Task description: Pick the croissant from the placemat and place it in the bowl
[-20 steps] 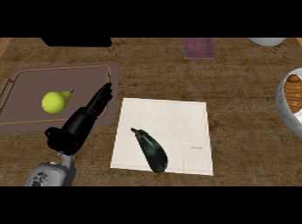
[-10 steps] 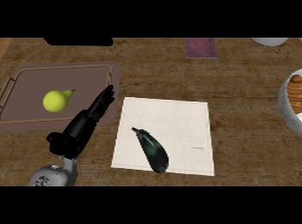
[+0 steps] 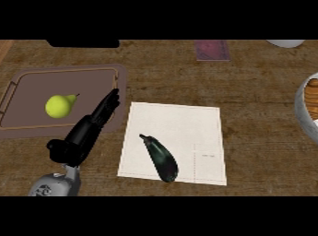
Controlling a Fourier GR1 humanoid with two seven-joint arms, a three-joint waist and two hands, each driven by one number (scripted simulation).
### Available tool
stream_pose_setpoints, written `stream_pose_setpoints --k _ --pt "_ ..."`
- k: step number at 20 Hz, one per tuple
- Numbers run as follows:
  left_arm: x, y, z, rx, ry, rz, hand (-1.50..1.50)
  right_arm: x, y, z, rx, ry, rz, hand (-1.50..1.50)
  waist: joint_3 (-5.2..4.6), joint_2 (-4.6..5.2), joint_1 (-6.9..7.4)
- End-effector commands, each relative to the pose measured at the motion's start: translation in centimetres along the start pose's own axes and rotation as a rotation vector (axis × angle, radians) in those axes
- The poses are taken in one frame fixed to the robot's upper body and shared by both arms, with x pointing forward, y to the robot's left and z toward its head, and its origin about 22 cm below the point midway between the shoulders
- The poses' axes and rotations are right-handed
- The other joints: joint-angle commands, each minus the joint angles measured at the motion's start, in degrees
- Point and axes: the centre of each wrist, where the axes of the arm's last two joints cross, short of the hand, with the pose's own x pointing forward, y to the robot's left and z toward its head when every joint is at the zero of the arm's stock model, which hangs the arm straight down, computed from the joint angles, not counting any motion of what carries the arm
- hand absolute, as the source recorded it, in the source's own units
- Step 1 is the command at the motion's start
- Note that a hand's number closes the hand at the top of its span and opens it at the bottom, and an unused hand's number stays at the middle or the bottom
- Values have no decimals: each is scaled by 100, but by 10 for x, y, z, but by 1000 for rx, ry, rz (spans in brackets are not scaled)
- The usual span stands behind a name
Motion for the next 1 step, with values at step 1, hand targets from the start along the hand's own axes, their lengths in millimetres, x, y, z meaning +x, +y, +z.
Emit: stream_pose_setpoints --k 1 --pt "-12 -3 5 -3 14 10 0 -6 -19 18 17 1 -21 -150 11 16 3"
